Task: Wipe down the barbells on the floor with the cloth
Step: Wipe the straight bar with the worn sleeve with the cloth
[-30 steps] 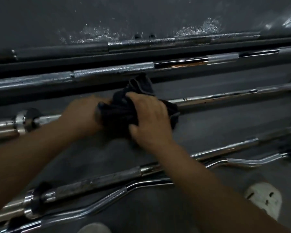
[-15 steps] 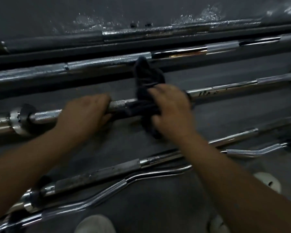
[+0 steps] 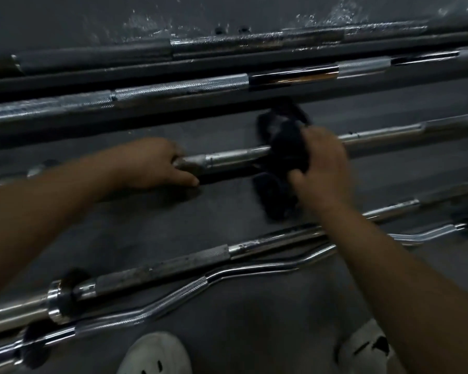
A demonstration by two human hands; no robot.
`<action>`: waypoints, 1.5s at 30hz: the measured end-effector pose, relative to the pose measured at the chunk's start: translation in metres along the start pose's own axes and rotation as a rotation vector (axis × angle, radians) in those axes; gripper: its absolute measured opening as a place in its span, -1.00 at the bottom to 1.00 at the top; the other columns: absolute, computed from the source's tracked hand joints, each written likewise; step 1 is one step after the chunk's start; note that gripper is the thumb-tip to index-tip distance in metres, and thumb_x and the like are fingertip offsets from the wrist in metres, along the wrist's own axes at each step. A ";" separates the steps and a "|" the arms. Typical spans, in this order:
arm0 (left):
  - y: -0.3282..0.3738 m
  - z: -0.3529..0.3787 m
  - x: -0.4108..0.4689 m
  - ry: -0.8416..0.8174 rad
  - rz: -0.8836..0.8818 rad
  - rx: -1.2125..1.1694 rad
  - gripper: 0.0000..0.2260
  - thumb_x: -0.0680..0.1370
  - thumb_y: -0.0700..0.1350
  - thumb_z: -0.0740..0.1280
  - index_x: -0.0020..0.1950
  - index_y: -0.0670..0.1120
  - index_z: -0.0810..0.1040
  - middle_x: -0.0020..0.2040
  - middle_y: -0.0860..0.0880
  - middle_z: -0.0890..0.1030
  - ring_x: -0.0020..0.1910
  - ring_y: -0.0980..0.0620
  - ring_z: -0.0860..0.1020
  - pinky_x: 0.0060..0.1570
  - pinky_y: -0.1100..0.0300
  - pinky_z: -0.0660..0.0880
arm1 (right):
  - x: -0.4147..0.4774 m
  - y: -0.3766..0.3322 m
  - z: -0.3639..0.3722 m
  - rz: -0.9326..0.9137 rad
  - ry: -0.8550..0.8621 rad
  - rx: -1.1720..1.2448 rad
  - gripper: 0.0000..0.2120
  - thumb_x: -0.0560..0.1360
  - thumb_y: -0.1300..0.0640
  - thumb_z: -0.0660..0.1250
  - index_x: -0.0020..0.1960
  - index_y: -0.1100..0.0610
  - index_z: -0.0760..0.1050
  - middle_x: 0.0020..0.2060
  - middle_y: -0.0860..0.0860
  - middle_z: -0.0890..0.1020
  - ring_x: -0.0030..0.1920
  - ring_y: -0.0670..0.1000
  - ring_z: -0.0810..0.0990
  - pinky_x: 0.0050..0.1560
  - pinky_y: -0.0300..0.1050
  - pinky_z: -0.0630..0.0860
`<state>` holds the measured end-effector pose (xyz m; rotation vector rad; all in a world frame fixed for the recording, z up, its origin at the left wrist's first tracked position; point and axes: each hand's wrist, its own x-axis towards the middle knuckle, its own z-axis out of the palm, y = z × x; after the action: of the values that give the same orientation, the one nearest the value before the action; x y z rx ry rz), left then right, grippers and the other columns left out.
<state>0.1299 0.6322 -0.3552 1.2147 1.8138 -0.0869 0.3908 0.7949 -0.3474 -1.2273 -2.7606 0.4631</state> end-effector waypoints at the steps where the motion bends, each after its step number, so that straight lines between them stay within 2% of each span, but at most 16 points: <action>1: 0.000 -0.007 0.004 -0.072 -0.006 -0.047 -0.62 0.41 0.29 0.41 -0.06 -0.01 0.61 -0.21 -0.02 0.66 -0.22 -0.01 0.60 -0.21 0.19 0.48 | 0.002 0.009 -0.005 0.069 0.013 -0.004 -0.33 0.26 0.04 0.19 0.36 0.17 0.46 0.30 0.16 0.52 0.33 0.20 0.43 0.45 -0.02 0.26; 4: -0.003 -0.009 0.006 -0.036 0.010 -0.049 -0.62 0.42 0.30 0.40 -0.09 -0.01 0.61 -0.25 0.01 0.64 -0.25 0.03 0.59 -0.21 0.19 0.46 | 0.007 0.001 -0.002 0.157 -0.053 -0.003 -0.36 0.30 0.03 0.20 0.37 0.16 0.46 0.32 0.15 0.49 0.38 0.23 0.37 0.46 0.10 0.27; 7: 0.005 0.000 -0.008 0.113 0.079 0.032 -0.71 0.48 0.27 0.35 -0.02 0.07 0.52 -0.12 -0.03 0.64 -0.14 -0.04 0.58 -0.19 0.16 0.40 | 0.004 -0.010 -0.013 0.150 -0.221 -0.036 -0.32 0.38 0.07 0.34 0.49 0.11 0.34 0.48 0.14 0.34 0.53 0.24 0.18 0.53 0.14 0.17; 9: 0.014 0.002 -0.017 0.125 0.093 0.158 -0.68 0.52 0.26 0.30 0.10 0.06 0.48 0.01 -0.06 0.62 -0.06 -0.09 0.58 -0.18 0.16 0.36 | -0.003 -0.006 -0.024 0.131 -0.362 -0.102 -0.25 0.44 0.08 0.38 0.57 0.07 0.20 0.57 0.10 0.18 0.58 0.21 0.04 0.56 0.13 0.11; 12: 0.022 -0.011 -0.024 -0.005 0.096 0.407 -0.65 0.56 0.25 0.25 0.17 0.02 0.41 0.13 -0.08 0.58 0.05 -0.09 0.57 -0.14 0.17 0.35 | -0.002 -0.006 -0.030 0.087 -0.503 -0.228 -0.19 0.47 0.07 0.36 0.62 0.04 0.04 0.59 0.12 0.07 0.59 0.22 -0.04 0.56 0.14 0.06; 16: 0.029 -0.043 -0.035 -0.235 0.077 0.573 -0.70 0.61 0.04 0.23 0.31 -0.02 0.40 0.22 -0.09 0.53 0.14 -0.08 0.54 0.07 0.14 0.44 | 0.015 -0.016 -0.026 0.083 -0.491 -0.300 -0.22 0.46 0.05 0.37 0.58 0.06 0.09 0.53 0.13 0.21 0.55 0.23 0.09 0.52 0.21 0.11; 20: 0.037 -0.045 -0.049 -0.269 0.002 0.732 -0.61 0.58 -0.04 0.28 0.39 -0.05 0.34 0.24 -0.11 0.53 0.17 -0.09 0.55 0.09 0.13 0.46 | 0.021 -0.025 -0.024 0.095 -0.501 -0.368 -0.27 0.50 0.04 0.35 0.56 0.07 0.09 0.47 0.18 0.25 0.49 0.26 0.16 0.50 0.23 0.10; 23: 0.044 -0.020 -0.053 -0.140 -0.169 0.595 -0.46 0.45 -0.08 0.42 0.38 -0.07 0.31 0.24 -0.12 0.53 0.15 -0.12 0.56 0.08 0.11 0.50 | 0.019 -0.026 -0.024 0.071 -0.501 -0.413 -0.30 0.53 0.06 0.31 0.56 0.10 0.06 0.46 0.21 0.25 0.48 0.28 0.17 0.49 0.23 0.12; 25: 0.046 0.006 -0.058 0.031 -0.289 0.416 -0.41 0.45 -0.08 0.39 0.43 -0.07 0.26 0.33 -0.14 0.46 0.26 -0.16 0.49 0.19 0.00 0.49 | 0.017 -0.028 -0.026 0.055 -0.514 -0.435 -0.28 0.53 0.04 0.31 0.57 0.10 0.03 0.47 0.22 0.23 0.49 0.29 0.15 0.48 0.22 0.12; 27: 0.052 0.038 -0.066 0.214 -0.374 0.261 -0.31 0.48 -0.02 0.32 0.54 -0.08 0.11 0.49 -0.17 0.28 0.45 -0.19 0.29 0.37 -0.06 0.33 | 0.015 -0.028 -0.030 0.040 -0.527 -0.444 -0.26 0.54 0.03 0.30 0.58 0.11 -0.01 0.49 0.23 0.20 0.50 0.29 0.13 0.49 0.22 0.12; 29: 0.065 0.062 -0.076 0.337 -0.448 0.173 -0.22 0.49 0.01 0.31 0.60 -0.07 -0.04 0.59 -0.16 0.06 0.55 -0.18 0.06 0.46 -0.08 0.19 | 0.012 -0.027 -0.032 0.040 -0.538 -0.434 -0.25 0.56 0.02 0.29 0.59 0.11 -0.05 0.52 0.23 0.14 0.52 0.30 0.09 0.49 0.24 0.10; 32: 0.083 0.076 -0.085 0.299 -0.526 0.055 -0.15 0.49 0.04 0.32 0.60 -0.03 -0.16 0.61 -0.11 -0.17 0.58 -0.14 -0.11 0.50 -0.08 0.13 | 0.006 -0.028 -0.029 0.052 -0.588 -0.427 -0.27 0.60 0.03 0.23 0.60 0.10 -0.12 0.57 0.25 0.01 0.55 0.34 -0.02 0.50 0.30 0.04; 34: 0.090 0.069 -0.086 0.250 -0.560 0.012 -0.11 0.48 0.08 0.35 0.60 0.01 -0.18 0.60 -0.09 -0.22 0.58 -0.11 -0.13 0.51 -0.08 0.10 | 0.006 -0.027 -0.027 0.052 -0.585 -0.419 -0.29 0.61 0.06 0.20 0.60 0.10 -0.13 0.57 0.25 -0.02 0.56 0.35 -0.06 0.50 0.33 0.02; 38: 0.097 0.056 -0.088 0.164 -0.579 -0.037 -0.15 0.50 0.08 0.32 0.61 0.06 -0.17 0.60 -0.08 -0.24 0.59 -0.07 -0.09 0.52 -0.06 0.04 | 0.015 -0.022 -0.029 0.015 -0.612 -0.438 -0.28 0.55 0.07 0.26 0.58 0.07 -0.04 0.51 0.24 0.11 0.50 0.34 0.07 0.46 0.32 0.09; 41: 0.096 0.059 -0.081 0.213 -0.588 0.000 -0.12 0.48 0.12 0.33 0.60 0.08 -0.18 0.60 -0.07 -0.24 0.59 -0.08 -0.10 0.51 -0.06 -0.04 | 0.024 -0.023 -0.025 0.029 -0.610 -0.442 -0.27 0.50 0.08 0.32 0.54 0.07 0.02 0.46 0.24 0.18 0.46 0.33 0.13 0.44 0.32 0.10; 45: 0.086 0.067 -0.078 0.316 -0.545 0.046 -0.03 0.42 0.15 0.40 0.60 0.11 -0.21 0.60 -0.05 -0.25 0.59 -0.09 -0.11 0.52 -0.08 -0.05 | 0.031 -0.024 -0.018 0.033 -0.557 -0.421 -0.32 0.47 0.08 0.35 0.50 0.07 0.11 0.40 0.23 0.27 0.42 0.32 0.21 0.43 0.31 0.12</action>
<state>0.2455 0.5881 -0.3032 0.7617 2.3955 -0.2572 0.3560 0.8069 -0.3244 -1.4005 -3.4513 0.2583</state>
